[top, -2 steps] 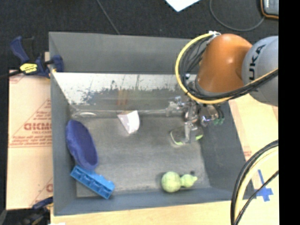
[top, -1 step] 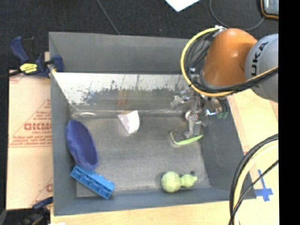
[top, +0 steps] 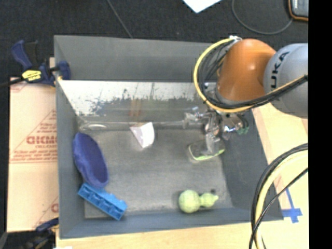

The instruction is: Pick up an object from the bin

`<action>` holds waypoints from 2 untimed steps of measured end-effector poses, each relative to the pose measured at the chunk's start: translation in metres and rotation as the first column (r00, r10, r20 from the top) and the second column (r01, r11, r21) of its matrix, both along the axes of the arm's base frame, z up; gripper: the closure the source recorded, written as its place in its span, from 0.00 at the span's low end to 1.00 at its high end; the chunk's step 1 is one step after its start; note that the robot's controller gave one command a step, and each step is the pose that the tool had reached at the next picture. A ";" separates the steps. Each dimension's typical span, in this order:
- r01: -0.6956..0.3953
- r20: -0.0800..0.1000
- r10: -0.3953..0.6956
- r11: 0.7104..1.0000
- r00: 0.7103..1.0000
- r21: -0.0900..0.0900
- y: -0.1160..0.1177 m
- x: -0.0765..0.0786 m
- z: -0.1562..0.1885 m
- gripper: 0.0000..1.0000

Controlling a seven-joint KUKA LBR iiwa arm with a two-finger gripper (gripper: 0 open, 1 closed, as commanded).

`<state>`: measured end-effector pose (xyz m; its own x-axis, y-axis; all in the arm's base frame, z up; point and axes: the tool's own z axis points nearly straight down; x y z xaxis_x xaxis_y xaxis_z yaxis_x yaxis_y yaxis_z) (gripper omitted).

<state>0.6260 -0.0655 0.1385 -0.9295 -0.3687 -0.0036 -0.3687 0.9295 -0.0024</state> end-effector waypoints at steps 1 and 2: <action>-0.009 0.014 0.009 1.000 1.000 -0.002 -0.044 0.007 -0.013 0.00; -0.193 0.000 0.193 0.981 0.981 -0.001 -0.049 0.005 -0.037 0.00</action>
Offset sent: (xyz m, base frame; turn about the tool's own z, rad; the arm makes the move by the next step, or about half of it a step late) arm 0.0045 -0.0483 -0.0379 -0.1956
